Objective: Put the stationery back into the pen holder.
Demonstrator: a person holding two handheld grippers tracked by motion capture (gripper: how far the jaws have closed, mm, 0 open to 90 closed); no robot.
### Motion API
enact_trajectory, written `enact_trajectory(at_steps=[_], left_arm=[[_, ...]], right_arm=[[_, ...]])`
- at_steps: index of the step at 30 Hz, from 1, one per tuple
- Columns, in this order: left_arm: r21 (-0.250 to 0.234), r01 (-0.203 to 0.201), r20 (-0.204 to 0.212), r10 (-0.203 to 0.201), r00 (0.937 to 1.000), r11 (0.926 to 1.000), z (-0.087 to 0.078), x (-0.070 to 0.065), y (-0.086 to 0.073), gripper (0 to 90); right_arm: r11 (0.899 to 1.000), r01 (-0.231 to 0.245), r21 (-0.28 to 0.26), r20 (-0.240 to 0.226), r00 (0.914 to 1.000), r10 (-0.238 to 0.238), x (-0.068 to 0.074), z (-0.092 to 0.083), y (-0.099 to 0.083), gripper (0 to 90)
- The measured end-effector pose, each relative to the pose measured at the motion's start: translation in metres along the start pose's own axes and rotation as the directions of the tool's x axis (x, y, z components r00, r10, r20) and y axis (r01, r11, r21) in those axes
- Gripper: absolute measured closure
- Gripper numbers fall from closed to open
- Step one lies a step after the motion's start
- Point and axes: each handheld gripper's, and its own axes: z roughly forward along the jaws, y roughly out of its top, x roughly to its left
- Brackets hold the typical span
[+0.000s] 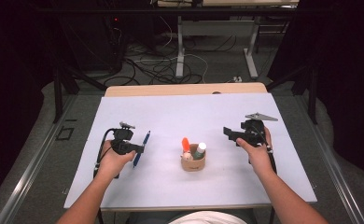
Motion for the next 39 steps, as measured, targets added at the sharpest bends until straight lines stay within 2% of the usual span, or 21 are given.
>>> enact_trajectory(at_steps=[6,10,16,21,24,27,29,34,37,39], left_arm=[[-0.061,-0.005,0.006,0.005,1.0,0.9981,-0.003,-0.007,0.006,79.8],[-0.086,-0.019,0.024,0.021,0.9995,0.9961,-0.005,-0.011,0.01,79.9],[-0.142,-0.02,0.04,0.026,0.9988,0.9897,-0.003,-0.02,0.016,79.8],[-0.168,-0.031,0.063,0.042,0.9971,0.9852,-0.003,-0.028,0.023,79.8],[-0.205,-0.027,0.075,0.044,0.9962,0.9783,-0.001,-0.033,0.027,79.8],[-0.227,-0.039,0.084,0.06,0.9947,0.9731,0.0,-0.038,0.03,79.8],[-0.251,-0.047,0.093,0.073,0.993,0.9668,0.001,-0.041,0.033,79.8],[-0.293,-0.05,0.113,0.086,0.9898,0.9547,0.003,-0.047,0.037,79.8],[-0.328,-0.049,0.123,0.095,0.9878,0.9432,0.004,-0.05,0.039,79.8],[-0.345,-0.055,0.13,0.105,0.9859,0.937,0.004,-0.051,0.04,79.8]], right_arm=[[1.0,0.01,0.011,-0.013,0.9999,-0.01,0.005,0.001,0.001,14.8],[1.0,0.015,0.017,-0.021,0.9997,-0.015,0.006,0.001,0.002,14.8],[0.999,0.032,0.01,-0.034,0.9989,-0.032,0.011,0.001,0.005,13.9],[0.999,0.036,0.004,-0.056,0.9978,-0.036,0.016,0.002,0.01,9.1],[1.0,0.022,0.018,-0.067,0.9976,-0.02,0.018,0.004,0.013,7.7],[1.0,0.007,0.023,-0.081,0.9967,-0.005,0.02,0.006,0.016,7.7],[1.0,-0.006,0.027,-0.09,0.9959,0.009,0.022,0.008,0.018,7.3],[1.0,-0.011,0.027,-0.13,0.9914,0.014,0.03,0.007,0.025,7.8],[1.0,0.001,0.013,-0.154,0.9881,0.001,0.036,0.007,0.03,14.6],[1.0,0.012,0.005,-0.18,0.9836,-0.011,0.039,0.007,0.033,15.6]])
